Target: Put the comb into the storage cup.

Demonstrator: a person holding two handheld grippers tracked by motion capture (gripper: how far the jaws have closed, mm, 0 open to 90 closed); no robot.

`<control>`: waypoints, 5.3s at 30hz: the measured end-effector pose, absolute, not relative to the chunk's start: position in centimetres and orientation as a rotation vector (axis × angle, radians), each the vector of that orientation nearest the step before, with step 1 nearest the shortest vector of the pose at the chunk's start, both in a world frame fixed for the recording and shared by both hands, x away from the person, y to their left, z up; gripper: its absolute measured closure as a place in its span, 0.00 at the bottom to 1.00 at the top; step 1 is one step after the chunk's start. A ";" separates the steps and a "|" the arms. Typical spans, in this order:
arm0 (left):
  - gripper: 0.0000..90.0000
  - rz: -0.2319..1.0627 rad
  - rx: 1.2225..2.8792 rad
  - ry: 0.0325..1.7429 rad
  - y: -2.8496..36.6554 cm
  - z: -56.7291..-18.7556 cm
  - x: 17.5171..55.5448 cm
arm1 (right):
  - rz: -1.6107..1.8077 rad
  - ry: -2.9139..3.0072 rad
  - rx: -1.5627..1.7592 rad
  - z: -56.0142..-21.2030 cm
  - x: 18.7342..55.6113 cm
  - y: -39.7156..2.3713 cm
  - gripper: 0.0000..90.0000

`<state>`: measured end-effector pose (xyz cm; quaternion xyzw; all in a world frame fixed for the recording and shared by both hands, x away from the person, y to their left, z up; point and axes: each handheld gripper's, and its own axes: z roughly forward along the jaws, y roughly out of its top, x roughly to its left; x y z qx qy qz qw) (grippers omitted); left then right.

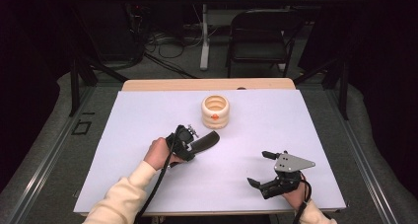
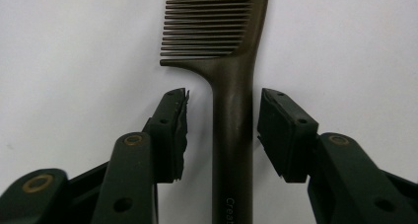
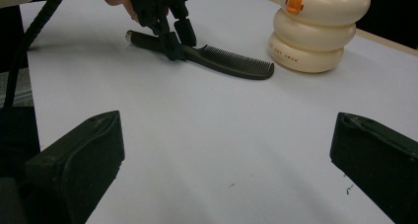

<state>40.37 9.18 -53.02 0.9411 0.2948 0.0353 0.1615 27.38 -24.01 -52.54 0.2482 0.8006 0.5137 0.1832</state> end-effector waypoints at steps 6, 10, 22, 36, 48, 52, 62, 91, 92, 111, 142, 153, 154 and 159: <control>0.68 0.085 2.685 0.853 9.3 -53.0 40.7 | 1.447 2.261 0.701 -52.6 27.4 -24.0 0.00; 0.69 0.097 2.691 0.852 9.1 -52.9 40.5 | 1.448 2.262 0.700 -52.6 27.4 -24.0 0.00; 0.78 0.169 2.722 0.813 8.4 -52.9 39.8 | 1.450 2.261 0.700 -52.6 27.4 -24.0 0.00; 0.80 0.187 2.686 0.781 8.8 -52.4 39.1 | 1.452 2.256 0.704 -52.5 27.4 -24.1 0.00; 0.80 0.220 2.663 0.751 9.6 -51.8 38.5 | 1.457 2.255 0.706 -52.5 27.4 -24.1 0.00; 0.80 0.228 2.644 0.755 9.9 -51.6 38.4 | 1.457 2.254 0.706 -52.5 27.4 -24.1 0.00; 0.80 0.245 2.603 0.735 10.7 -50.9 38.1 | 1.454 2.255 0.708 -52.5 27.5 -24.1 0.00; 0.80 0.328 2.434 0.771 12.9 -50.1 36.9 | 1.454 2.255 0.701 -52.5 27.5 -24.1 0.00; 0.80 0.333 2.432 0.772 13.0 -50.1 36.9 | 1.453 2.256 0.701 -52.5 27.5 -24.1 0.00; 0.80 0.365 2.342 0.780 13.8 -50.0 36.7 | 1.460 2.255 0.700 -52.5 27.5 -24.1 0.00; 0.80 0.436 2.172 0.820 15.0 -50.4 37.2 | 1.456 2.255 0.702 -52.5 27.7 -24.1 0.00; 0.80 0.456 2.131 0.832 15.1 -50.5 37.4 | 1.454 2.255 0.704 -52.5 27.7 -24.0 0.00; 0.80 0.461 2.126 0.833 15.1 -50.5 37.5 | 1.454 2.256 0.708 -52.5 27.7 -24.0 0.00; 0.80 0.465 2.099 0.838 15.1 -50.6 37.6 | 1.452 2.256 0.705 -52.5 27.7 -24.0 0.00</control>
